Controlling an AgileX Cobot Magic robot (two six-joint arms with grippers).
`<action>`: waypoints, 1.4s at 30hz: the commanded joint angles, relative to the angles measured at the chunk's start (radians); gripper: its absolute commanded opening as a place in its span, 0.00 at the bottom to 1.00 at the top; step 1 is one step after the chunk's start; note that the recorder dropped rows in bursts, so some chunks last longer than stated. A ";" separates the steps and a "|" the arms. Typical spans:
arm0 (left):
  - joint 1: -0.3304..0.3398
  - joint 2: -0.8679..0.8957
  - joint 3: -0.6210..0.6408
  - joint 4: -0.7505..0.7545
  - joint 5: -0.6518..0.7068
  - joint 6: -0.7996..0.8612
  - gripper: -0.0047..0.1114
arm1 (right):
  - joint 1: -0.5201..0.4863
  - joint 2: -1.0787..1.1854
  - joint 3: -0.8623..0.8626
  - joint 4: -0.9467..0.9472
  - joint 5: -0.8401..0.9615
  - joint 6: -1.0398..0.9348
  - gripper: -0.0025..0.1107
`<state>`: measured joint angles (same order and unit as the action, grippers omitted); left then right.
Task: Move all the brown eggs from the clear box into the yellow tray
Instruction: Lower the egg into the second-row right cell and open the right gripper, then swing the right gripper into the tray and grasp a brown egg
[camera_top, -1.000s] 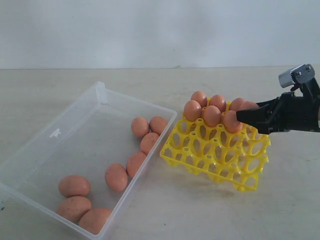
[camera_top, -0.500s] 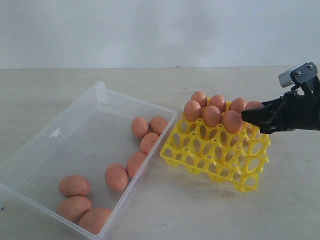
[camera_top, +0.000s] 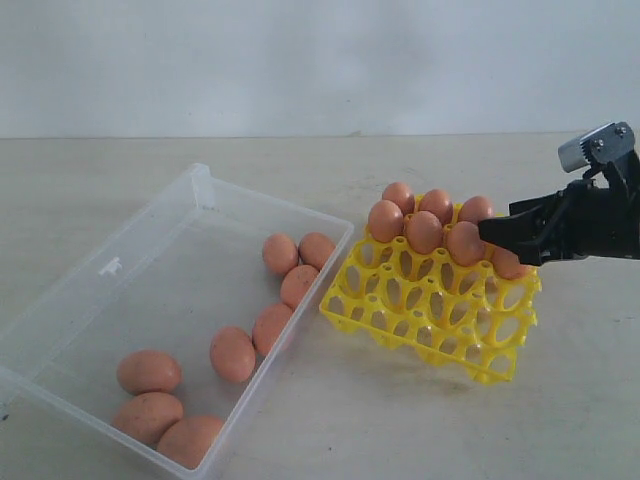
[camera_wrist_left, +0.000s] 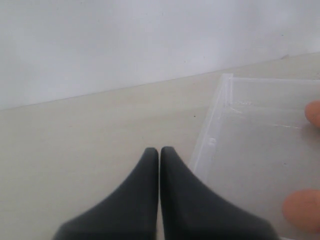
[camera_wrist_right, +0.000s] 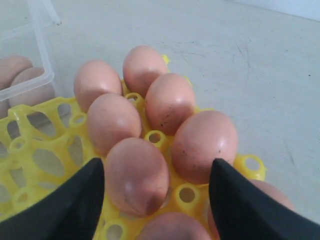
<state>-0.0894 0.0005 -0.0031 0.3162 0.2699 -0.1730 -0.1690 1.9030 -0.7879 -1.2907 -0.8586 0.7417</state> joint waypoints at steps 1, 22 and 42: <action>-0.004 -0.001 0.003 -0.003 -0.010 -0.007 0.05 | 0.002 -0.017 -0.004 0.007 -0.082 0.055 0.55; -0.004 -0.001 0.003 -0.003 -0.010 -0.007 0.05 | 0.898 -0.312 -0.235 -0.065 1.234 -0.082 0.02; -0.002 -0.001 0.003 -0.003 -0.010 -0.007 0.05 | 0.968 0.248 -1.066 1.581 2.080 -1.108 0.02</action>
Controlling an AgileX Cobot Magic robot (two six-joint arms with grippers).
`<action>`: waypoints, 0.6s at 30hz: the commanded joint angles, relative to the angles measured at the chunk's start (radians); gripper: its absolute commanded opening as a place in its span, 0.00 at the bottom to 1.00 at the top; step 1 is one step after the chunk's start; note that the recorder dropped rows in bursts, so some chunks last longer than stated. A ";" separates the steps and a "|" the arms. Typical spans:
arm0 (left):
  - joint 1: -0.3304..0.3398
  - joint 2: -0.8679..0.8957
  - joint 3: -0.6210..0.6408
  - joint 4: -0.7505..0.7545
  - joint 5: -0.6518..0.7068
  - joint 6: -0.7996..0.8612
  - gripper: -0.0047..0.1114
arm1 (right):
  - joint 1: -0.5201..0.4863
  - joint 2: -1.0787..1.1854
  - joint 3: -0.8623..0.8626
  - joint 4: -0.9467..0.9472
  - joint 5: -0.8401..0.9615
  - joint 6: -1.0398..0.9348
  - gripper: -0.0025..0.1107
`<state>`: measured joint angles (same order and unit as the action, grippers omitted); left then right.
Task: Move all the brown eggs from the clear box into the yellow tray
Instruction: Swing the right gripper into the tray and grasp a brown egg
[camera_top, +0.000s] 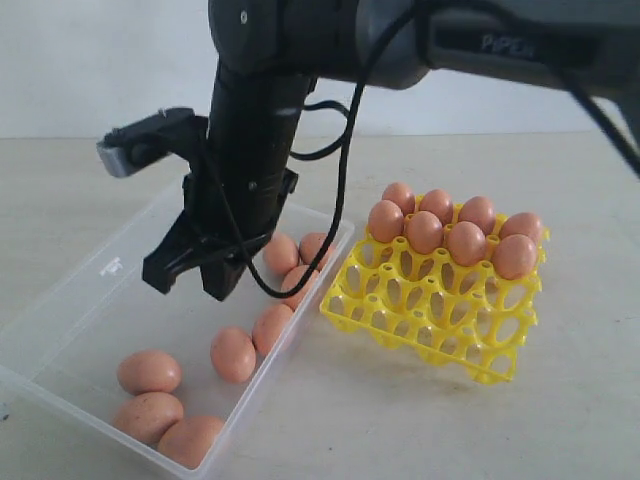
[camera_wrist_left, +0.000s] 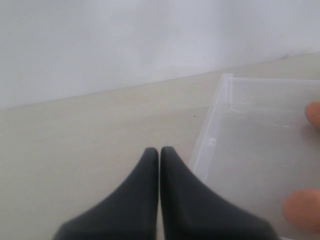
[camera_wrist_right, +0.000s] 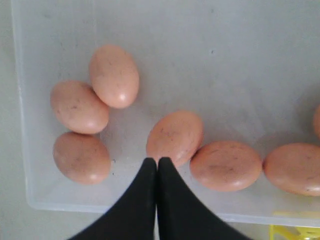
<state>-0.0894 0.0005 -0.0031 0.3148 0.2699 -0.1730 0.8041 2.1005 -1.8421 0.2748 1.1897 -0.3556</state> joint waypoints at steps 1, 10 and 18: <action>-0.002 -0.001 0.003 -0.002 -0.010 -0.007 0.05 | -0.005 0.059 -0.012 0.017 0.031 -0.010 0.02; -0.002 -0.001 0.003 -0.002 -0.010 -0.007 0.05 | -0.005 0.086 -0.012 0.043 0.017 -0.020 0.41; -0.002 -0.001 0.003 -0.002 -0.010 -0.007 0.05 | -0.005 0.088 -0.012 0.043 -0.049 0.085 0.73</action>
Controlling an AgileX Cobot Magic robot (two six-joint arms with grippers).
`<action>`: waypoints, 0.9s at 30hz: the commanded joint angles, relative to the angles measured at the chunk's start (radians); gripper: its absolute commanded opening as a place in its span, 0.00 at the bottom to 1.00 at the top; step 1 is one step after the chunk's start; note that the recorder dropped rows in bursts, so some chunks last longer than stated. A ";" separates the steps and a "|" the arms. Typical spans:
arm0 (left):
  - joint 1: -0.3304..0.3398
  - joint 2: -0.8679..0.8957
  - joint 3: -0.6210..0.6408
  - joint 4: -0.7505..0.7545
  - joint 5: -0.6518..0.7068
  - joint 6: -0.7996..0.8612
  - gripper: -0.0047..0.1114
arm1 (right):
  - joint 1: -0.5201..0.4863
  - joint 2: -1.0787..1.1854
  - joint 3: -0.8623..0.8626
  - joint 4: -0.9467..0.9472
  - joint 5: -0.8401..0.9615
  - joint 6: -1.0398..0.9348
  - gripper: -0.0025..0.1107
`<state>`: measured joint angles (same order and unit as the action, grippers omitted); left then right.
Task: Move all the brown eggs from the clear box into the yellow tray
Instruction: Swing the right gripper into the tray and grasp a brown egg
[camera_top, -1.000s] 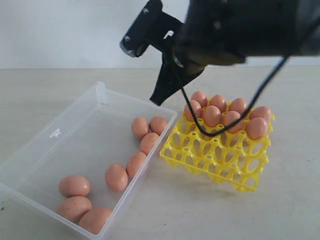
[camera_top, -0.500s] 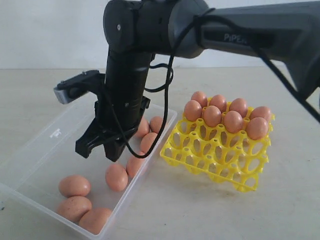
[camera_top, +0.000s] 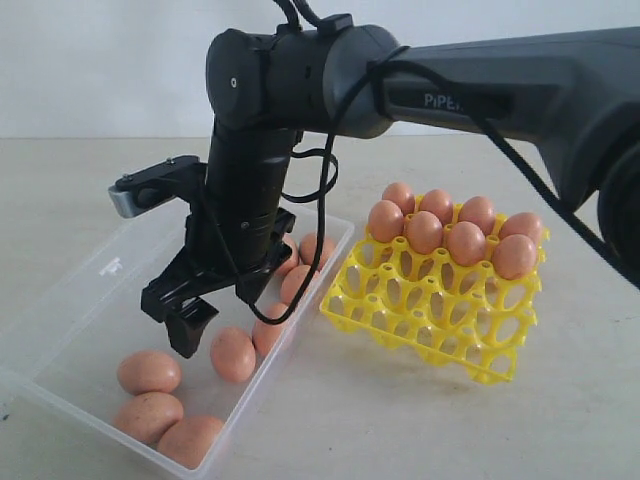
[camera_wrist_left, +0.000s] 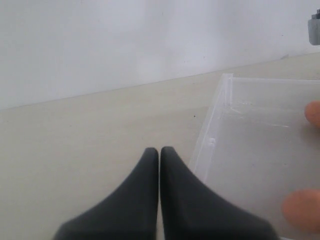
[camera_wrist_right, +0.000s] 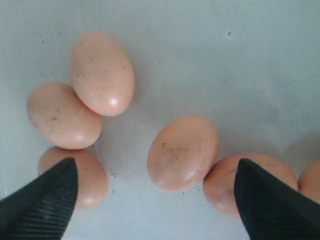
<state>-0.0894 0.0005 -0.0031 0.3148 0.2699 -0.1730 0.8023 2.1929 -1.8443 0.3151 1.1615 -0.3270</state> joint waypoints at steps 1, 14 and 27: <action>-0.002 -0.001 0.003 -0.002 -0.010 -0.007 0.05 | -0.003 -0.005 -0.010 0.002 -0.027 0.064 0.72; -0.002 -0.001 0.003 -0.002 -0.010 -0.007 0.05 | -0.003 0.086 -0.010 0.001 -0.071 0.121 0.72; -0.002 -0.001 0.003 -0.002 -0.010 -0.007 0.05 | -0.003 0.137 -0.010 0.001 -0.075 0.145 0.72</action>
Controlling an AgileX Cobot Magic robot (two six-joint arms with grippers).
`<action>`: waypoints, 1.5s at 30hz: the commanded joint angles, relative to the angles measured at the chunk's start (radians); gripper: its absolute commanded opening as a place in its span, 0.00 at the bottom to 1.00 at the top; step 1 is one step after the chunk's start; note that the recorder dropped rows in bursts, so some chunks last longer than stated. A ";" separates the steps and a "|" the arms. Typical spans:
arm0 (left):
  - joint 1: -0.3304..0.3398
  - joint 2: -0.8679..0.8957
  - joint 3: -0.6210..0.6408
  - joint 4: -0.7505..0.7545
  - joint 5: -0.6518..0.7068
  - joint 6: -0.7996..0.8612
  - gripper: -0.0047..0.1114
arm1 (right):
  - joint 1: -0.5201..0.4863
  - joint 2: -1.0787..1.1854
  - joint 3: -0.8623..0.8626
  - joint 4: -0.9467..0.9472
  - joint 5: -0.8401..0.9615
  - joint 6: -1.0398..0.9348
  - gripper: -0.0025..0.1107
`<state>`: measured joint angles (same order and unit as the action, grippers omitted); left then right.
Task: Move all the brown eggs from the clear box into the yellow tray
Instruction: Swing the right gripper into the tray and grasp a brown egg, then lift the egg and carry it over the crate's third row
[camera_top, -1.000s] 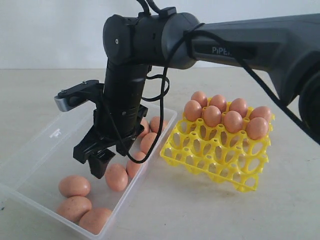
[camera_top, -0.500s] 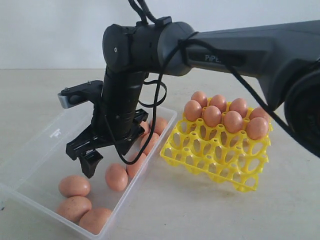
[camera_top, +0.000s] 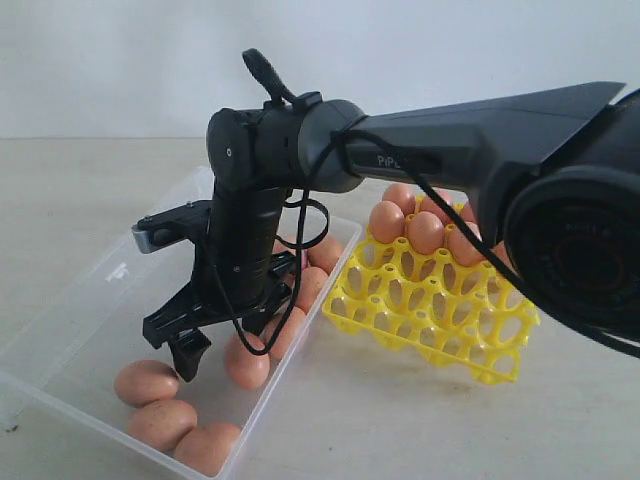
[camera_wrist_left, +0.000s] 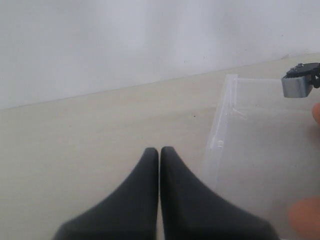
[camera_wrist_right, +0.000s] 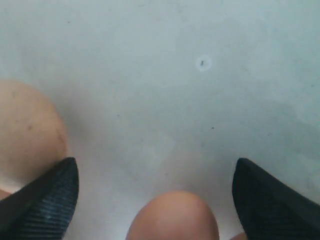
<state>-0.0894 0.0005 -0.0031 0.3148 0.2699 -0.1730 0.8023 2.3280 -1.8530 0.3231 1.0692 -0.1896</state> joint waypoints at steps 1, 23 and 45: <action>-0.002 -0.001 0.003 -0.002 -0.010 -0.007 0.05 | -0.003 0.002 -0.001 -0.007 0.015 0.008 0.72; -0.002 -0.001 0.003 -0.002 -0.010 -0.007 0.05 | 0.059 -0.003 -0.171 0.189 0.103 -0.597 0.49; -0.002 -0.001 0.003 -0.002 -0.010 -0.007 0.05 | 0.097 0.087 -0.171 0.059 -0.001 -0.599 0.60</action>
<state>-0.0894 0.0005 -0.0031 0.3148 0.2699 -0.1730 0.8982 2.4109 -2.0211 0.3807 1.0766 -0.7950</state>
